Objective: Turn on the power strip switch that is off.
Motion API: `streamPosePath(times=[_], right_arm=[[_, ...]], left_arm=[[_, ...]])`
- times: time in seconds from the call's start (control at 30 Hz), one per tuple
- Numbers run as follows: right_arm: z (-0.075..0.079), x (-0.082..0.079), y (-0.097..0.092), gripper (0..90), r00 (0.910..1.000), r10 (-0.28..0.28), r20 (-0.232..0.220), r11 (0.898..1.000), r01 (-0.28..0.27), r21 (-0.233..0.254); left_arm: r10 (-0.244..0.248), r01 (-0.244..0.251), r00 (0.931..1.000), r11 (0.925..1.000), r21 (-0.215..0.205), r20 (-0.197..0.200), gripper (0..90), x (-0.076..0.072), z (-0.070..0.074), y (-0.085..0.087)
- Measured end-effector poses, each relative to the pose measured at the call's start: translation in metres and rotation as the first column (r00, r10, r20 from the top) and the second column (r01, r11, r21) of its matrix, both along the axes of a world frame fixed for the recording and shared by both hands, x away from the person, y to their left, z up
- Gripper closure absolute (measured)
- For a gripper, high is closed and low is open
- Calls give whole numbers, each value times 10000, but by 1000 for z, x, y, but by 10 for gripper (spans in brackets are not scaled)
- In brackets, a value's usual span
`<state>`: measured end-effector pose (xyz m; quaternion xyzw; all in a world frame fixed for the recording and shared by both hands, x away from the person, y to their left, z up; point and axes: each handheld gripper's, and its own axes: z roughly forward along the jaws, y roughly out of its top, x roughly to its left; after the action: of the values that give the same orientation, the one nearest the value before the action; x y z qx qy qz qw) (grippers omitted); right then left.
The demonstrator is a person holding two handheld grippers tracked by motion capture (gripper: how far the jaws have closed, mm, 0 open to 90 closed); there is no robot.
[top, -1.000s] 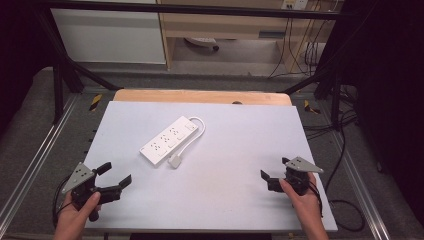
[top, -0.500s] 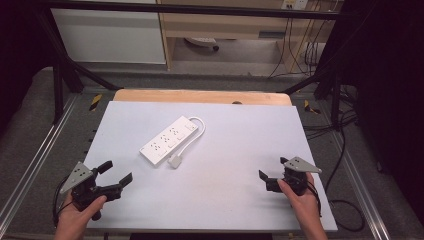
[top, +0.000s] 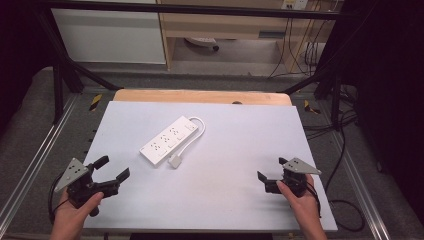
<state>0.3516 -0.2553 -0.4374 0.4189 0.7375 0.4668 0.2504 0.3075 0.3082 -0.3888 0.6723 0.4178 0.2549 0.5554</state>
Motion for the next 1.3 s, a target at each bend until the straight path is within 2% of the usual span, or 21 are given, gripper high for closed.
streamPosePath(times=[0.07,0.53,0.63,0.8,1.3], right_arm=[[0,0,0,39,10000,26,-34,10000,-26,16],[0,0,0,36,10000,35,-63,10000,-35,19],[0,0,0,36,10000,22,-28,10000,-22,13],[0,-1,0,36,10000,28,-60,10000,-28,39],[1,-1,-1,37,10000,59,23,10000,-59,53]], left_arm=[[-76,80,9998,9997,218,-187,105,3,3,-1],[-238,243,9996,9989,394,-117,100,14,20,-5],[-308,312,9995,9980,548,-77,100,17,24,-8],[-483,491,9987,9971,587,-162,99,20,25,-14],[-564,580,9980,9963,630,-269,113,31,27,-26]])
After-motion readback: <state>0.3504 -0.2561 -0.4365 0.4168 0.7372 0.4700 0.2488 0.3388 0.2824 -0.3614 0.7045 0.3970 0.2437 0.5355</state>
